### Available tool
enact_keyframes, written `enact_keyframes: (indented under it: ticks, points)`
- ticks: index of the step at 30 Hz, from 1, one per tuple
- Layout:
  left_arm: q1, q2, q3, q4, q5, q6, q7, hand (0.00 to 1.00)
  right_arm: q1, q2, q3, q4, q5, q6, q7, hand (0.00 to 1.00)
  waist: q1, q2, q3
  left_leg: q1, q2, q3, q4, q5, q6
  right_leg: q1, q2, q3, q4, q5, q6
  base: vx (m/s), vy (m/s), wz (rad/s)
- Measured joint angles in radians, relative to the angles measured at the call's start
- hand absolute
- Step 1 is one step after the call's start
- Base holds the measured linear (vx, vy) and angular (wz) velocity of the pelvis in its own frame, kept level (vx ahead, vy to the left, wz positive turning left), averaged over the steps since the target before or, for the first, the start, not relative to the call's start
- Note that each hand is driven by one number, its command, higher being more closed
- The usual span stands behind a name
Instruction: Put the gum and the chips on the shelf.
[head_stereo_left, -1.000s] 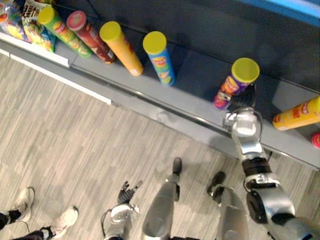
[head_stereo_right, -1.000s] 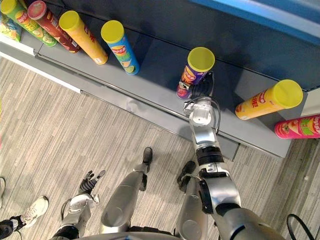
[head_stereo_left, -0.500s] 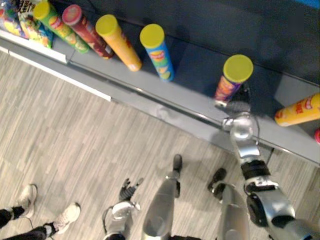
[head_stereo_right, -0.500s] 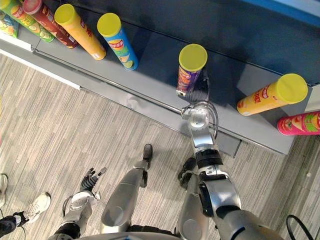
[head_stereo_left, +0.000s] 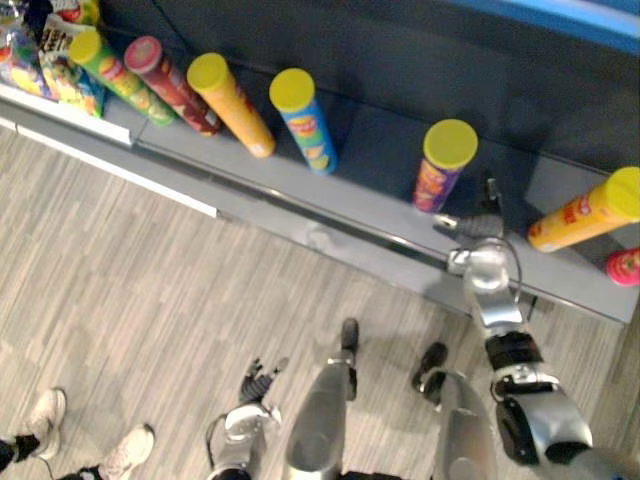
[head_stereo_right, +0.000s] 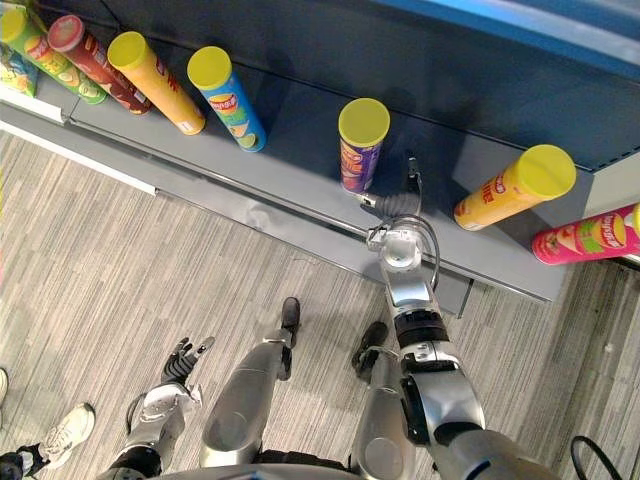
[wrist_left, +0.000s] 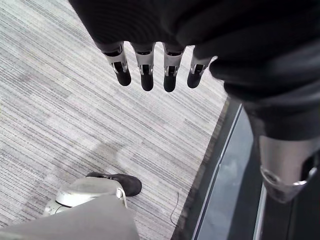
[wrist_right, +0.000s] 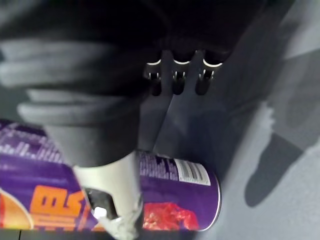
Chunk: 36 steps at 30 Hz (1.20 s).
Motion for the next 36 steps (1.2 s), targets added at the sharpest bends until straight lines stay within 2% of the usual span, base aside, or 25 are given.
enact_keyframes:
  ticks: [5,7,9,12,14,18,19,21,26,28,32,36]
  points:
    - [0.005,0.004,-0.001,0.038,0.012,0.020,-0.010,0.00,0.094,0.002,0.002,0.030,0.010,0.000,0.025,0.00,-0.004,-0.019,-0.009,0.063,0.015,0.010,-0.019,0.000,-0.003,0.064,0.027,0.009,-0.049,0.007,0.010,0.01,-0.018,-0.10]
    - [0.024,0.005,-0.001,0.039,0.020,0.023,-0.011,0.00,0.140,0.003,0.007,0.030,0.010,-0.001,0.044,0.00,-0.017,-0.034,-0.022,0.090,0.015,0.015,-0.033,-0.001,-0.003,0.088,0.031,0.012,-0.063,0.010,0.011,0.06,0.000,-0.07]
    - [0.046,0.011,0.001,0.068,0.023,0.040,-0.016,0.00,0.233,0.013,0.021,0.024,0.010,-0.001,0.070,0.00,-0.029,-0.064,-0.067,0.120,0.019,0.022,-0.037,-0.008,-0.008,0.122,0.039,0.015,-0.086,0.013,0.014,0.11,0.004,-0.09]
    - [0.078,0.020,0.010,0.088,0.052,0.044,-0.029,0.00,0.365,0.023,0.049,0.003,0.010,-0.002,0.116,0.00,-0.051,-0.094,-0.134,0.182,0.026,0.032,-0.072,-0.013,-0.012,0.187,0.058,0.019,-0.143,0.023,0.025,0.11,0.003,-0.10]
    - [0.087,0.019,0.014,0.107,0.053,0.048,-0.032,0.00,0.436,0.028,0.061,-0.037,0.009,-0.005,0.132,0.00,-0.051,-0.100,-0.174,0.209,0.033,0.051,-0.095,-0.013,-0.013,0.206,0.071,0.033,-0.176,0.036,0.025,0.09,0.003,-0.31]
    - [0.141,0.005,0.053,0.118,0.089,0.056,-0.040,0.00,0.615,0.045,0.112,-0.157,0.010,-0.026,0.216,0.00,-0.064,-0.100,-0.262,0.290,0.046,0.110,-0.176,-0.009,-0.013,0.264,0.107,0.077,-0.283,0.084,0.032,0.09,0.008,-0.42]
    - [0.153,0.004,0.056,0.119,0.093,0.056,-0.040,0.00,0.659,0.047,0.124,-0.181,0.011,-0.031,0.239,0.00,-0.077,-0.101,-0.276,0.312,0.046,0.116,-0.197,-0.005,-0.013,0.282,0.112,0.082,-0.305,0.091,0.034,0.08,0.012,-0.24]
    - [0.159,-0.002,0.082,0.136,0.098,0.056,-0.051,0.00,0.718,0.056,0.124,-0.195,0.013,-0.048,0.274,0.00,-0.086,-0.101,-0.295,0.345,0.046,0.134,-0.229,0.001,-0.013,0.307,0.119,0.091,-0.334,0.102,0.038,0.08,0.021,-0.17]
    - [0.185,-0.003,0.095,0.147,0.100,0.059,-0.070,0.00,0.863,0.082,0.112,-0.177,0.054,-0.051,0.334,0.00,-0.110,-0.105,-0.336,0.392,0.042,0.140,-0.263,0.001,-0.013,0.357,0.125,0.096,-0.382,0.111,0.045,0.08,0.020,-0.05]
    - [0.192,-0.009,0.117,0.148,0.100,0.061,-0.072,0.00,0.907,0.102,0.092,-0.141,0.062,-0.053,0.354,0.00,-0.110,-0.106,-0.343,0.411,0.042,0.151,-0.270,-0.001,-0.015,0.375,0.128,0.099,-0.390,0.113,0.045,0.09,0.004,-0.10]
    - [0.206,-0.029,0.154,0.155,0.101,0.061,-0.073,0.00,0.940,0.131,0.008,0.044,0.082,-0.056,0.361,0.00,-0.111,-0.100,-0.363,0.446,0.042,0.174,-0.284,-0.010,-0.022,0.398,0.134,0.122,-0.406,0.116,0.046,0.07,0.005,-0.16]
    - [0.214,-0.035,0.170,0.171,0.098,0.062,-0.070,0.00,0.892,0.138,-0.164,0.225,0.097,-0.061,0.314,0.00,-0.119,-0.097,-0.375,0.464,0.042,0.188,-0.284,-0.017,-0.022,0.423,0.140,0.132,-0.437,0.127,0.052,0.02,0.004,-0.09]
